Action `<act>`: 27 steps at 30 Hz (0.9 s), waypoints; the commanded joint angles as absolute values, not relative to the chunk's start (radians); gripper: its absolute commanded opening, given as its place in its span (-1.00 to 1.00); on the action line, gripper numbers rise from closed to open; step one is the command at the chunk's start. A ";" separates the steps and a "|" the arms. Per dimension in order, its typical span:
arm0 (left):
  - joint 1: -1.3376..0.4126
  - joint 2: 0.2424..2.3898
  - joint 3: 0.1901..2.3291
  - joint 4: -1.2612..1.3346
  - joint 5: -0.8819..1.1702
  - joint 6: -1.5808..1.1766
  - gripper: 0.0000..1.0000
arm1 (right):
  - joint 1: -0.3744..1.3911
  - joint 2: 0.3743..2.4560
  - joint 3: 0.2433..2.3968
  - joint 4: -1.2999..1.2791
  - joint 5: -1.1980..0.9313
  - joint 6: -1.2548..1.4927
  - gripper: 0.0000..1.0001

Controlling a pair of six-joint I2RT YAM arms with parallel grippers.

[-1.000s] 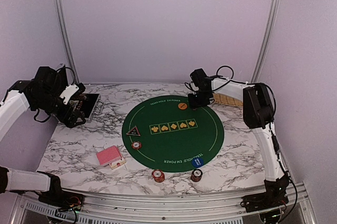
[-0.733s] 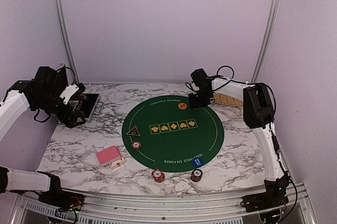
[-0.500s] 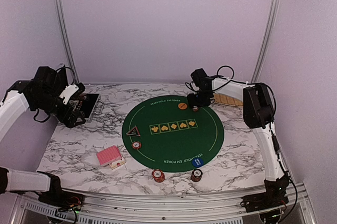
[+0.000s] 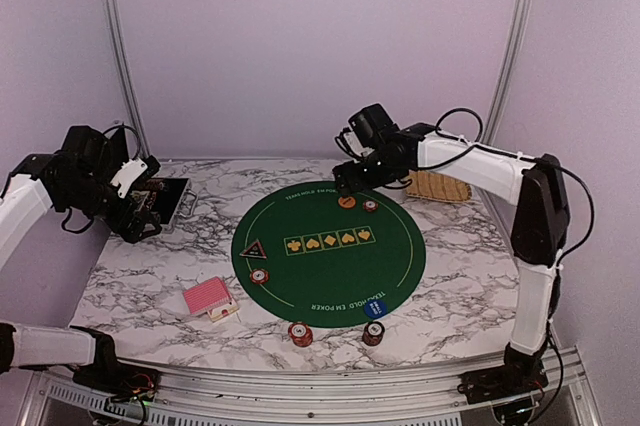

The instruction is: Distribute texas hold em gaming equipment

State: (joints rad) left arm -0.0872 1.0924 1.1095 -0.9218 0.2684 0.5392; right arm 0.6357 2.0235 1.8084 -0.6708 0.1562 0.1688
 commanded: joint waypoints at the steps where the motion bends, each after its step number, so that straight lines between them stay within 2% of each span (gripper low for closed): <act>1: -0.090 1.089 1.109 -0.949 0.275 0.544 0.98 | 0.856 1.889 1.667 -0.683 0.157 0.164 0.87; 3: -0.091 1.093 1.112 -0.949 0.278 0.547 0.98 | 0.946 1.851 1.629 -0.716 0.133 0.174 0.97; 8: -0.091 1.103 1.121 -0.949 0.282 0.544 0.98 | 1.148 1.841 1.618 -0.809 0.068 0.199 0.98; 12: -0.091 1.099 1.122 -0.950 0.283 0.537 0.98 | 1.243 1.870 1.620 -0.834 0.039 0.238 0.98; 19: -0.090 1.075 1.105 -0.950 0.278 0.535 0.98 | 1.308 1.959 1.628 -0.850 0.052 0.264 0.98; 27: -0.091 1.069 1.104 -0.950 0.278 0.537 0.98 | 1.310 2.019 1.629 -0.848 0.084 0.265 0.77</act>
